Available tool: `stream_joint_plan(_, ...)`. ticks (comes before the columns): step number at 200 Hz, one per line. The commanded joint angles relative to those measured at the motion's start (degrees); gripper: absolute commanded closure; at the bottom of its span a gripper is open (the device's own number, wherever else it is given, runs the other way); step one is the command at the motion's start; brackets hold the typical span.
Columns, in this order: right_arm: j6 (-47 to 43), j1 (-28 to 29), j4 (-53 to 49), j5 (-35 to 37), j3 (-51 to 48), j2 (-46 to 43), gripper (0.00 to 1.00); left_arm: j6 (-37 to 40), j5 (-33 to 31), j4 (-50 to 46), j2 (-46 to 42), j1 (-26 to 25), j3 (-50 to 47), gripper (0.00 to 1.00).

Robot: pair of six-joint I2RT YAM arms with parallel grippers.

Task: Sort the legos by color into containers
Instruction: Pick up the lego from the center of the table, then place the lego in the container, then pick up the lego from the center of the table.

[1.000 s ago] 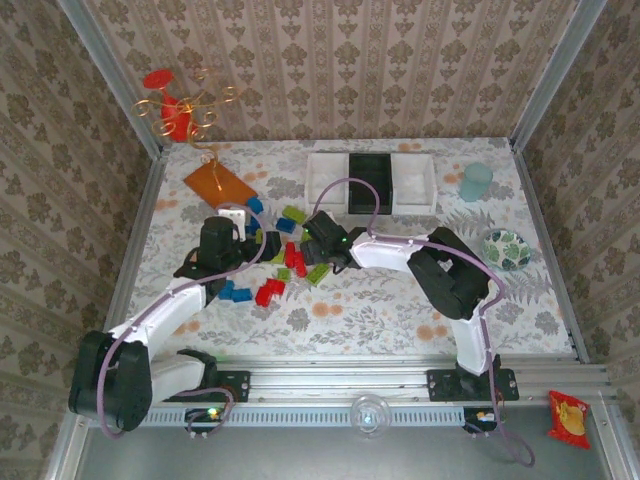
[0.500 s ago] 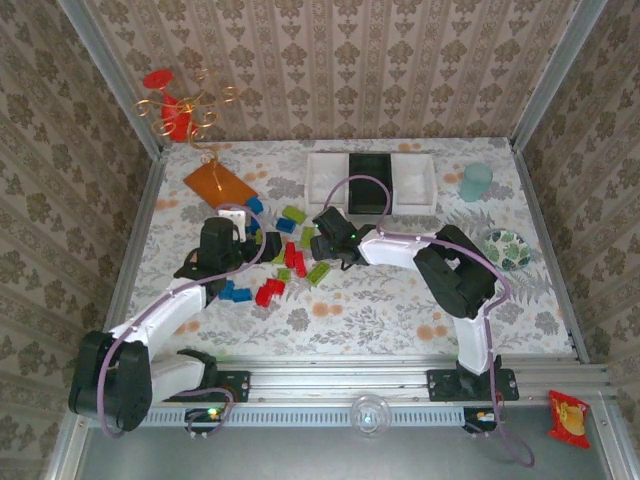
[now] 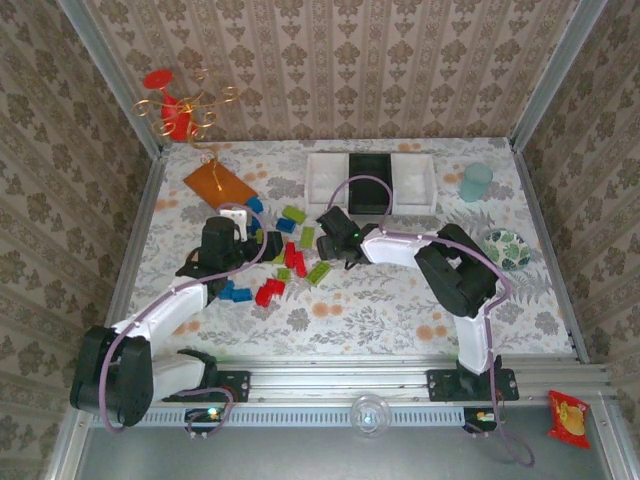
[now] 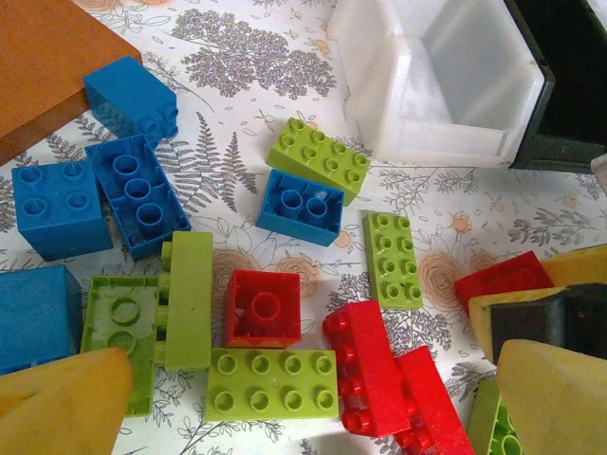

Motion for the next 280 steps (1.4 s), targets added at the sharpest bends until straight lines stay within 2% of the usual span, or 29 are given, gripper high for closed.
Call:
stream_joint_plan(1, -1.9, -1.9, 1.9, -0.1, -4.9, -7.7, 0.42, -0.1, 0.9, 1.8, 0.5, -1.4, -0.2, 0.00)
stream_joint_plan(17, -2.4, -3.9, 3.6, 0.3, -9.4, -14.9, 0.43, 1.3, 0.5, 2.3, 0.3, -3.2, 0.2, 0.00)
stream_joint_plan(33, -1.4, -8.2, 5.4, -0.9, -12.8, -20.8, 0.44, 2.7, -0.4, 2.9, 0.3, -5.2, 0.5, 0.00)
stream_joint_plan(54, -0.7, -14.4, 7.9, -1.7, -14.0, -24.6, 0.46, 3.5, -1.9, 3.1, 0.6, -7.8, 0.9, 0.00)
stream_joint_plan(75, -0.7, -19.4, 7.8, -1.3, -10.2, -22.9, 0.46, 3.8, -3.0, 3.1, 1.0, -8.7, 1.2, 0.00)
stream_joint_plan(110, 0.2, -26.0, 5.8, -0.2, 1.5, -12.6, 0.45, 3.9, -4.1, 3.4, 0.8, -9.8, 1.3, 0.00)
stream_joint_plan(152, -1.1, -28.0, 0.8, 3.9, 15.6, 0.6, 0.39, 4.3, -5.0, 3.1, 0.3, -10.5, 1.3, 0.00)
stream_joint_plan(190, -1.8, -30.0, -1.8, 1.2, 22.0, 5.3, 0.31, 3.3, -5.6, 2.4, -0.4, -10.8, 1.4, 0.00)
stream_joint_plan(216, -3.1, -29.9, -1.4, -1.2, 18.8, -0.4, 0.19, 2.7, -6.6, -0.6, -1.3, -10.8, 2.0, 0.00)
stream_joint_plan(246, -3.6, -28.0, -0.1, -4.6, 7.0, -13.3, 0.14, 1.1, -5.1, -3.1, -2.5, -10.9, 0.9, 0.00)
stream_joint_plan(280, -7.1, -20.2, 0.7, -7.3, -6.7, -25.1, 0.12, 2.9, -8.1, -7.3, -3.5, -10.9, 0.5, 0.00)
